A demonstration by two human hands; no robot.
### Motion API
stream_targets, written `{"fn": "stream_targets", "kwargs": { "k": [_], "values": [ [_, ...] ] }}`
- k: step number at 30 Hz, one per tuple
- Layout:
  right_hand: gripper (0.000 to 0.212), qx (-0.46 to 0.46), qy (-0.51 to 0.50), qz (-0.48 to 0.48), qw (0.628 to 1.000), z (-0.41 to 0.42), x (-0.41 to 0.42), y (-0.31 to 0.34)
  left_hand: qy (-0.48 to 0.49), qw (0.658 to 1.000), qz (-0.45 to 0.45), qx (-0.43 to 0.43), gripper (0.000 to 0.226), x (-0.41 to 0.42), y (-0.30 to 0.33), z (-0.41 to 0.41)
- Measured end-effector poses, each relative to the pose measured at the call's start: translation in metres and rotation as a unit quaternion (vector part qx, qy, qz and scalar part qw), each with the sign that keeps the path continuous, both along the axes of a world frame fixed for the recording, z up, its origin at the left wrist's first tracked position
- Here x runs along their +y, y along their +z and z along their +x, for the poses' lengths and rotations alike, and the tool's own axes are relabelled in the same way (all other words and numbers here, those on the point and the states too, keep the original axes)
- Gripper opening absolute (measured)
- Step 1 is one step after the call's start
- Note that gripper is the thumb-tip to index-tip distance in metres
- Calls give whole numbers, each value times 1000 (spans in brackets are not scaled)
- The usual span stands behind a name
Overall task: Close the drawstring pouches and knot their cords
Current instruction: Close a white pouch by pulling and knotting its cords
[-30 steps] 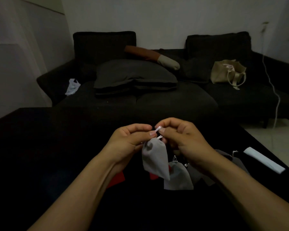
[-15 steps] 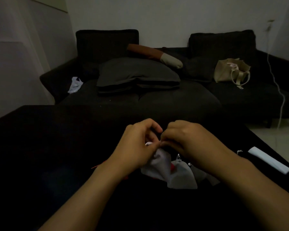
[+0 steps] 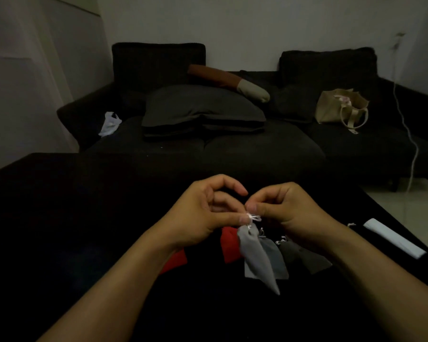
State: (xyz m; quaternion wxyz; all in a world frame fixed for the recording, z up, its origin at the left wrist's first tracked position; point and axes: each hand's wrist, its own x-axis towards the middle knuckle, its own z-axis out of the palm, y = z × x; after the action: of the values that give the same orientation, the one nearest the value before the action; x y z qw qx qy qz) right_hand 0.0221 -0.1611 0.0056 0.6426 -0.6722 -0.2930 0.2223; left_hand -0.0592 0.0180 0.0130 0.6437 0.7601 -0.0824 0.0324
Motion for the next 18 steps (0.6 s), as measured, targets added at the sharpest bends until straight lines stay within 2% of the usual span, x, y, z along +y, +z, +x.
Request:
{"fn": "stream_targets", "kwargs": {
  "k": [3, 6, 9, 13, 18],
  "values": [
    [7, 80, 9, 20, 997, 3, 1, -2, -6, 1000, -23, -6, 39, -2, 1, 1],
    [10, 95, 31, 12, 995, 9, -8, 5, -22, 999, -28, 12, 36, -2, 0, 0],
    [13, 32, 38, -23, 998, 11, -16, 13, -18, 999, -28, 37, 34, -1, -1, 0],
    [17, -60, 29, -17, 998, 10, -21, 21, 0, 999, 8, 54, 39, 1, 0, 1],
    [21, -183, 36, -25, 982, -2, -8, 16, -43, 996, 40, 67, 44, -3, -1, -2]
  ]
}}
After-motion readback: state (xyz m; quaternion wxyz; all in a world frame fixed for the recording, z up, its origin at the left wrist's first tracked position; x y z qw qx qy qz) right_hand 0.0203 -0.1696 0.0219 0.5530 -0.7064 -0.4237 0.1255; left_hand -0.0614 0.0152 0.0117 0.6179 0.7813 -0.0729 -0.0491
